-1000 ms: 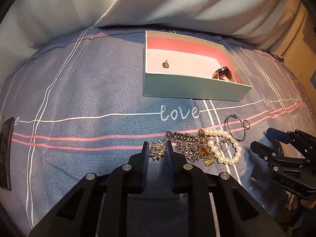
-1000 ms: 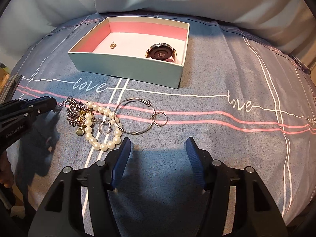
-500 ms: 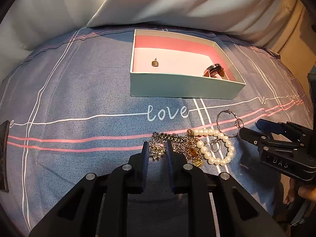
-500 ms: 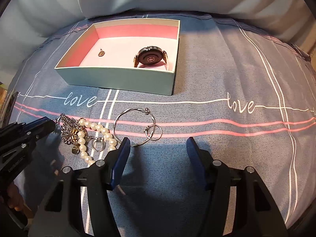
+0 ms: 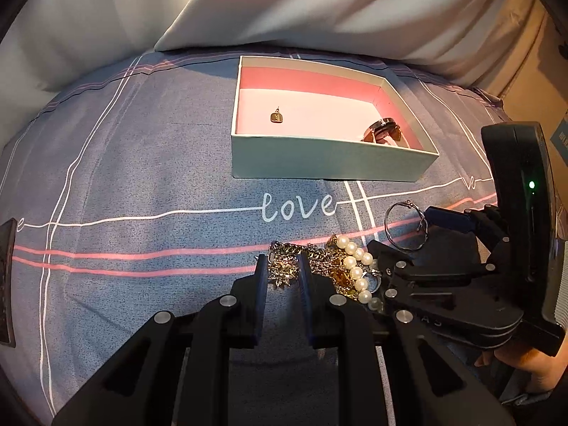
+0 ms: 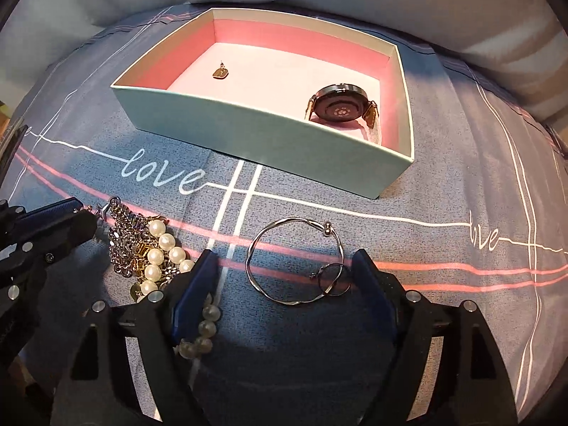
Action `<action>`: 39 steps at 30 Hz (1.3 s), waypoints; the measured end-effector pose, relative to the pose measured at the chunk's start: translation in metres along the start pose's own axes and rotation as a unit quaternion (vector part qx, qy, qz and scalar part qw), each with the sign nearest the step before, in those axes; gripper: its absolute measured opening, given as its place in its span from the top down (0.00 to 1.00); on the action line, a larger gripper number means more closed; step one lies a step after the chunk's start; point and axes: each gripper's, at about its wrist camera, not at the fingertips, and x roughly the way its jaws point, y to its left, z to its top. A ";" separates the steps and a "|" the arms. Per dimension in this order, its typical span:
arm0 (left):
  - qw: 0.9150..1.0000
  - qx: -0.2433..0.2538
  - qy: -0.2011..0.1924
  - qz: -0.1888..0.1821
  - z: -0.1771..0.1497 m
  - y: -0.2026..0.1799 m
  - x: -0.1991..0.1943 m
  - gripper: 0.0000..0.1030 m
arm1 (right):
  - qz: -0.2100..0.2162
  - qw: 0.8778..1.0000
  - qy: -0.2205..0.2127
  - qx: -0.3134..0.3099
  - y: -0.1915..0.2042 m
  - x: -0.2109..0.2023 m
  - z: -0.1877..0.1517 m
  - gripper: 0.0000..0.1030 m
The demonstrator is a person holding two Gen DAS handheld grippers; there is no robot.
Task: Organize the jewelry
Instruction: 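Grasp a gold flower charm with the left gripper while the right grasps the silver bangle, then lower the charm and bangle into the box and open both grippers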
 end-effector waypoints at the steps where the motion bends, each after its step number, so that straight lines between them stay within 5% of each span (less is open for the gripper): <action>1: 1.000 0.002 0.000 -0.002 0.000 -0.002 0.000 0.84 | 0.005 1.000 -0.001 0.002 -0.001 -0.001 0.000 0.34; 2: 1.000 0.004 0.000 -0.001 0.001 -0.003 0.000 0.83 | 0.008 1.000 -0.003 0.003 -0.003 -0.003 0.001 0.47; 13: 1.000 0.010 -0.014 -0.005 0.011 -0.011 -0.009 0.84 | 0.002 0.999 -0.036 0.000 -0.002 -0.039 0.005 0.47; 25: 0.995 0.017 -0.099 -0.012 0.054 -0.025 -0.081 0.84 | -0.013 0.990 -0.139 -0.005 0.002 -0.128 0.033 0.47; 31: 0.992 0.017 -0.127 -0.008 0.107 -0.031 -0.076 0.83 | -0.029 0.989 -0.143 0.003 -0.009 -0.105 0.075 0.47; 39: 0.994 -0.005 -0.108 0.010 0.158 -0.025 -0.031 0.83 | -0.039 0.991 -0.124 0.014 -0.021 -0.075 0.121 0.47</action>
